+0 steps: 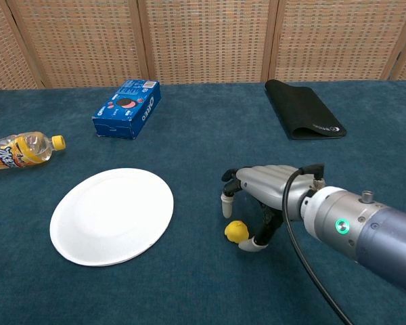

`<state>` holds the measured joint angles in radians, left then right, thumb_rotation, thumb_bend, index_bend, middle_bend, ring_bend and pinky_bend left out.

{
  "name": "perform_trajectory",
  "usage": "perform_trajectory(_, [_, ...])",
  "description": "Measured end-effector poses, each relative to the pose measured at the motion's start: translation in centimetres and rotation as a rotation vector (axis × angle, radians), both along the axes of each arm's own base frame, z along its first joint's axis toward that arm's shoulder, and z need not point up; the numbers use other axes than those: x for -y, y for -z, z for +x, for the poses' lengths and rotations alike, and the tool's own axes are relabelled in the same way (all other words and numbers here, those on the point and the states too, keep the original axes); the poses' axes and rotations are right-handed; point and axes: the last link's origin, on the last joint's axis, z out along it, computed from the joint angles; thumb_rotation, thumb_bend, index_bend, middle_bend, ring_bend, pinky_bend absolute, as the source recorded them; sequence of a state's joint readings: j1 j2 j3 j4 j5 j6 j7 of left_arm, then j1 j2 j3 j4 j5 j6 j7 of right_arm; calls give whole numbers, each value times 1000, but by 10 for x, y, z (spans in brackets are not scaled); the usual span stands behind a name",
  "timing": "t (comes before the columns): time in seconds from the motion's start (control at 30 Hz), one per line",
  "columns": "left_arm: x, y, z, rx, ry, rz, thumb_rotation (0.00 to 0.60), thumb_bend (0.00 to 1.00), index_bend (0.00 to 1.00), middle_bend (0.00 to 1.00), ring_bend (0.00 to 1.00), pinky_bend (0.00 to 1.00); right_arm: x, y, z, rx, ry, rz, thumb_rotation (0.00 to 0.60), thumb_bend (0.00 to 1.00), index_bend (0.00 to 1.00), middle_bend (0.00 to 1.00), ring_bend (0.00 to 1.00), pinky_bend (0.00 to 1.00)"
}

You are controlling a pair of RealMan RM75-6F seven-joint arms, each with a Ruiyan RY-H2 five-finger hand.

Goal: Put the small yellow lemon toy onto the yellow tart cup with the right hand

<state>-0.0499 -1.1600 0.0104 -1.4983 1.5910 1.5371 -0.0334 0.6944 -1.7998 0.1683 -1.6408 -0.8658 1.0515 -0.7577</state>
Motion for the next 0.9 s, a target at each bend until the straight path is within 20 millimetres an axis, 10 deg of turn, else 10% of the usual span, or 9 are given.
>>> perform_trajectory(0.9, [2,0,3,3,13,3,600,49,0,0,0,18,10,-30,6,1,-33,-84,600,229,563,137,0,27])
